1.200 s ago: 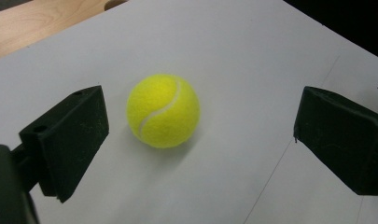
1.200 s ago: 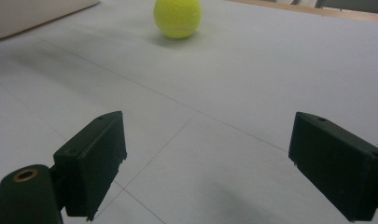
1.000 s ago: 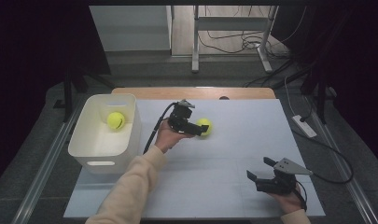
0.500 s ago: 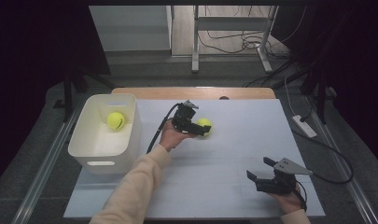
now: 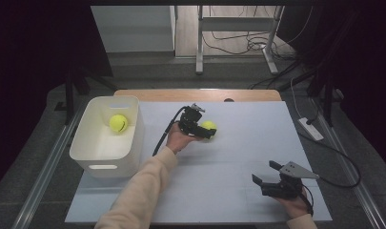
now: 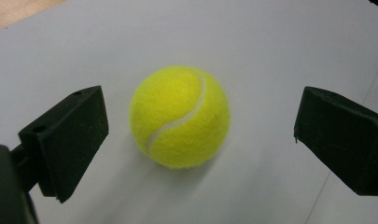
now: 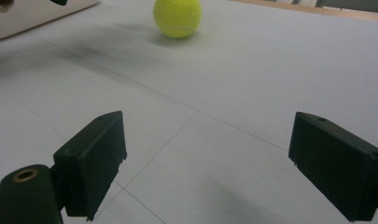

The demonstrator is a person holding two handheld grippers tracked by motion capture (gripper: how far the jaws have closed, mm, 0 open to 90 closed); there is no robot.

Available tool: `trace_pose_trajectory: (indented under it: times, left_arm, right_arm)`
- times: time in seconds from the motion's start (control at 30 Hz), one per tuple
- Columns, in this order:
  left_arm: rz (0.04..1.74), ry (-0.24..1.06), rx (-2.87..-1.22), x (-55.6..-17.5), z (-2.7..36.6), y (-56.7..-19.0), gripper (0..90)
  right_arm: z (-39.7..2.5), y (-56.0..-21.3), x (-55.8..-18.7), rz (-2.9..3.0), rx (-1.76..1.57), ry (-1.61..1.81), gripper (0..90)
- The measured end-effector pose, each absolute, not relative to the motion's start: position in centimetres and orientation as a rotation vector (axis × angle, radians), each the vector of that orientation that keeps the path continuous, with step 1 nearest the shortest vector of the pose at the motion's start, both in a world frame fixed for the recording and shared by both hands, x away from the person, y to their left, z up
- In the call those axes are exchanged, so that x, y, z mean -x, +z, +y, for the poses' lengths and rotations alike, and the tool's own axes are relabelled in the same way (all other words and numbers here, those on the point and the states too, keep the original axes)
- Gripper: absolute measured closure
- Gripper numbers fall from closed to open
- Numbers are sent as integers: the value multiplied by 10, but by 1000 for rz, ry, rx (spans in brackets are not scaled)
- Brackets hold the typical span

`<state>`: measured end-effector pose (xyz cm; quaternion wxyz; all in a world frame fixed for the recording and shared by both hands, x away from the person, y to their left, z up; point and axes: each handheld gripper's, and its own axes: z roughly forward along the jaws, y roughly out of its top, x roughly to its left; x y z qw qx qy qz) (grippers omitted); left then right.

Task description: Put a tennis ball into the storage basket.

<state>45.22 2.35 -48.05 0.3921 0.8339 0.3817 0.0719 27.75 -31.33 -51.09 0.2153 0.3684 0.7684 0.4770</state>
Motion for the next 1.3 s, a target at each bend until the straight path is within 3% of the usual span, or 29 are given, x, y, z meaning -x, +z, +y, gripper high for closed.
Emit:
trace_pose_trajectory:
  times: [0.93, 1.1, 1.3]
  left_arm:
    - [1010, 170, -2135, -471, 13, -507, 67]
    - [1007, 159, -2143, -473, 11, -512, 109]
    - [1003, 157, -2145, -473, 10, -514, 247]
  right_arm:
    - [-314, -511, -278, 2130, -1023, 1323, 109]
    - [-314, -511, -278, 2130, -1023, 1323, 109]
    - [-314, -511, -277, 2129, -1024, 1325, 109]
